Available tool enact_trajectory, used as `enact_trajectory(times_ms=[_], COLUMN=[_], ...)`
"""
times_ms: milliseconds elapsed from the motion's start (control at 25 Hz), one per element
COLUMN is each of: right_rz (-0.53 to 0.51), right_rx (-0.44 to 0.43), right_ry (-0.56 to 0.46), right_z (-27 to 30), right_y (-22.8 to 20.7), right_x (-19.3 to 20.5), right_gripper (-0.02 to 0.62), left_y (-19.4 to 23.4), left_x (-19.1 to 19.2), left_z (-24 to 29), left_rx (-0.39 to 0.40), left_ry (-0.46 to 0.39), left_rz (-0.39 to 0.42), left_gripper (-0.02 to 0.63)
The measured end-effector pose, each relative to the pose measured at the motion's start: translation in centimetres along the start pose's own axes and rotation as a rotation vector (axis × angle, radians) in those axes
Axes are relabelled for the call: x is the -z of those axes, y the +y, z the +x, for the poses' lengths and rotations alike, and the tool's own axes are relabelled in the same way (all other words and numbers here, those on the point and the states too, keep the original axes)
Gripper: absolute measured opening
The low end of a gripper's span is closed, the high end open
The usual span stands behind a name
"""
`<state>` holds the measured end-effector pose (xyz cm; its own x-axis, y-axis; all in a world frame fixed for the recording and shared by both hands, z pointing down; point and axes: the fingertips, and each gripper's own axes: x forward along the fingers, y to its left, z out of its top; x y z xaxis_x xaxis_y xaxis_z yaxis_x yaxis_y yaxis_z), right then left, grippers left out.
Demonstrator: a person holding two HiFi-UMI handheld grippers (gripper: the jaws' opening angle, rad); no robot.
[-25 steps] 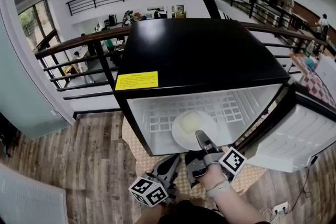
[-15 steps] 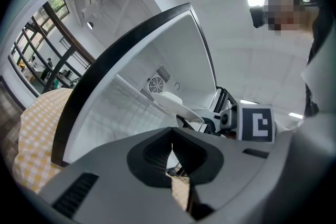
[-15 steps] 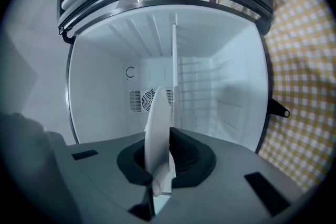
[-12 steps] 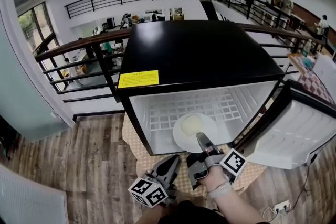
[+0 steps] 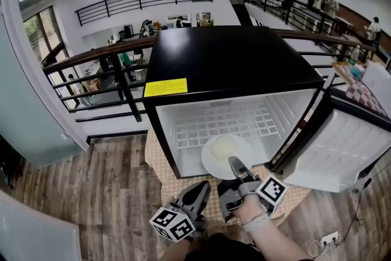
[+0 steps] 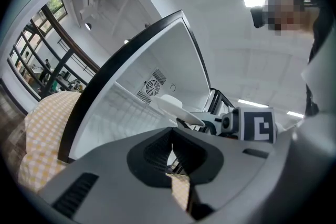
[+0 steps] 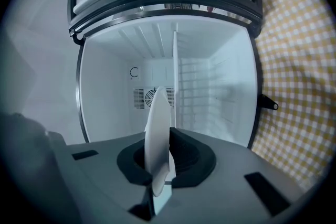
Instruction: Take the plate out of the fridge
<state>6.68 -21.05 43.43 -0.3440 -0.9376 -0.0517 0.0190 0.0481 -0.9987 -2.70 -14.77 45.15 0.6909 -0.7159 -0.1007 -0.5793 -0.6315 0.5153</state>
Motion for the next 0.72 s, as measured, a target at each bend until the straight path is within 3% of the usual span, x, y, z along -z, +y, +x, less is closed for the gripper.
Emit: enact_trajectory(times_ms=[720], right_rz=[-0.003], right_rx=[0.007], right_ry=[0.004], right_z=[-4.6], right_y=[-0.1], right_x=[2.6], right_gripper=[0.04], left_y=[-2.5], left_x=[0.4], left_z=[-3.9], left_rx=[0.01], left_ry=[0.004], left_rz=[0.015], left_gripper=[0.008])
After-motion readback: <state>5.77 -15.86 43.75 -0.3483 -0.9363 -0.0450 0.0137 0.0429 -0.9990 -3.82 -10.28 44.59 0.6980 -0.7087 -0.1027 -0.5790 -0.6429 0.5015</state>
